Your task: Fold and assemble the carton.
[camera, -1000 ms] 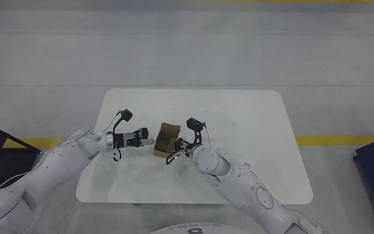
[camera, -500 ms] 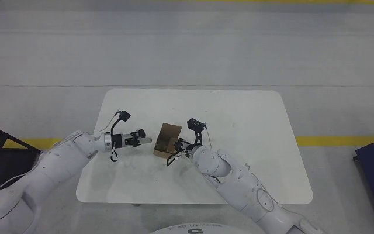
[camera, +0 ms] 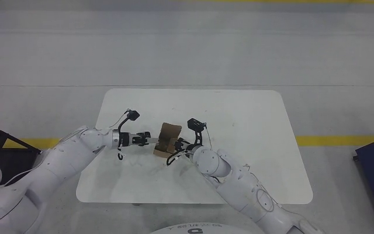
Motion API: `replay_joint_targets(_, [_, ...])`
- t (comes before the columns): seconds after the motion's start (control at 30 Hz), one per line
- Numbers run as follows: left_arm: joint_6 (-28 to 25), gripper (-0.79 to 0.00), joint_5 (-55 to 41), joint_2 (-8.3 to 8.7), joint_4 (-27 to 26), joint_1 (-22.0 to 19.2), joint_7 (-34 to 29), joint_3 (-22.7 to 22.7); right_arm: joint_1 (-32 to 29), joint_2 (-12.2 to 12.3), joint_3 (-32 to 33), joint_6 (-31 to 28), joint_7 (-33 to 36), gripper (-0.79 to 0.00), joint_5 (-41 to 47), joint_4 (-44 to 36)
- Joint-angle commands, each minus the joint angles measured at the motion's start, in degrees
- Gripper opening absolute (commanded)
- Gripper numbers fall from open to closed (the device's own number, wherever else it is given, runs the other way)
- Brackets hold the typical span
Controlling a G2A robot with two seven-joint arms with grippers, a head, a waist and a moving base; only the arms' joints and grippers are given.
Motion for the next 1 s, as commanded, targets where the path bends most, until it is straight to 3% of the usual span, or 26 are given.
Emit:
replay_joint_targets(0.0, [0.94,-0.179,0.0,-0.44,0.22,-0.04,-0.83,-0.19,0.02,-0.05,-0.02,0.01,-0.02,-0.714,-0.02,0.06])
replay_joint_targets(0.27, [2.55,-0.419,0.68,-1.96,1.92,-0.12,-3.14,-1.21,-0.01,-0.21,0.01,-0.08,-0.04,-0.739,-0.15,0.25])
replay_joint_targets(0.6, [4.45,-0.437,2.43,-3.27,2.85,0.13,-5.1,-2.51,0.0,-0.39,0.05,-0.18,0.16,-0.745,-0.32,0.43])
replay_joint_targets(0.7, [2.41,-0.416,2.82,-3.41,2.91,0.36,-5.23,-3.23,-0.01,-0.44,0.05,-0.31,0.14,-0.739,-0.46,0.47])
replay_joint_targets(0.73, [0.69,-0.326,2.66,-3.35,2.91,0.58,-5.38,-3.59,-0.02,-0.45,0.07,-0.33,0.15,-0.739,-0.48,0.48])
replay_joint_targets(0.77, [-0.85,-0.185,2.44,-3.24,3.13,0.81,-5.4,-4.02,-0.03,-0.47,0.09,-0.34,0.16,-0.739,-0.5,0.49])
replay_joint_targets(0.87, [-4.3,-0.049,1.58,-2.78,3.73,1.49,-5.29,-5.45,-0.05,-0.5,0.15,-0.35,0.22,-0.742,-0.56,0.49])
replay_joint_targets(0.97, [-4.44,-0.086,1.2,-2.4,4.05,1.79,-5.55,-6.62,-0.07,-0.54,0.24,-0.26,0.31,-0.748,-0.55,0.48])
